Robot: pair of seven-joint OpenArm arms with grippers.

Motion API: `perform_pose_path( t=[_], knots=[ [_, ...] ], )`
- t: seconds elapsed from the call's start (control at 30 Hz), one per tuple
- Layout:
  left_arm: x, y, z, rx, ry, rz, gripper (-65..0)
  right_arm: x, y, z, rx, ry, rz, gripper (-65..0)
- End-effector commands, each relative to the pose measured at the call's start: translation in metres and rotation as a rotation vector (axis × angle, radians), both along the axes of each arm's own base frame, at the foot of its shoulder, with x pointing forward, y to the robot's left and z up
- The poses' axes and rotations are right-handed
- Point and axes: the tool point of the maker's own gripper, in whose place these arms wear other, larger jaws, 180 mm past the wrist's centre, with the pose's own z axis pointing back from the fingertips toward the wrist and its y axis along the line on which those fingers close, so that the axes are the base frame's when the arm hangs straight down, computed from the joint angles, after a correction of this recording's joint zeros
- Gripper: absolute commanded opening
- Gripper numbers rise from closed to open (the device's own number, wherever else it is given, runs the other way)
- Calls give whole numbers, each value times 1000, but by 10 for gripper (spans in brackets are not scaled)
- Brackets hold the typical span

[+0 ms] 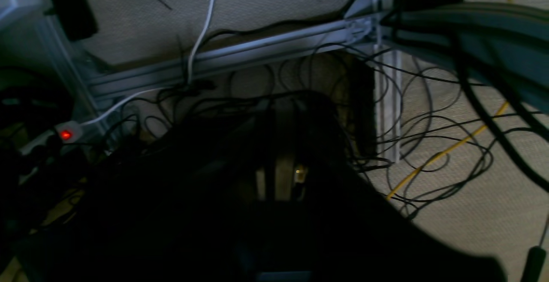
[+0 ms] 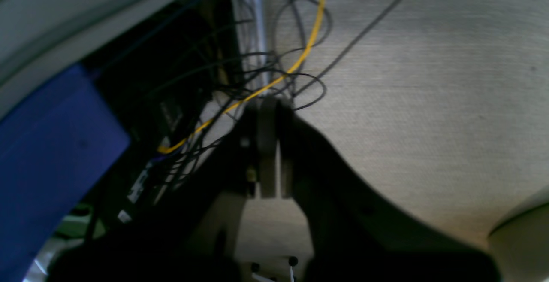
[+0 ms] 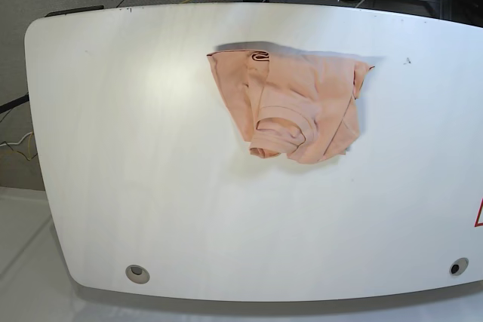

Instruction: Fold the T-shirt properly

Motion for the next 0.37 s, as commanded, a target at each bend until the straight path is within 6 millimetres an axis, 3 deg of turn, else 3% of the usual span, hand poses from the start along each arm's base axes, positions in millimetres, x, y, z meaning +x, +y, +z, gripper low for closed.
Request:
perform_pose_path(
  t=[0.0, 0.33],
  knots=[
    [-1, 1, 0, 2, -3, 0, -638, -1, 1, 0, 2, -1, 2, -650],
    [0, -1, 0, -2, -6, -6, -638, 1, -1, 0, -2, -19, -8, -650]
  ],
)
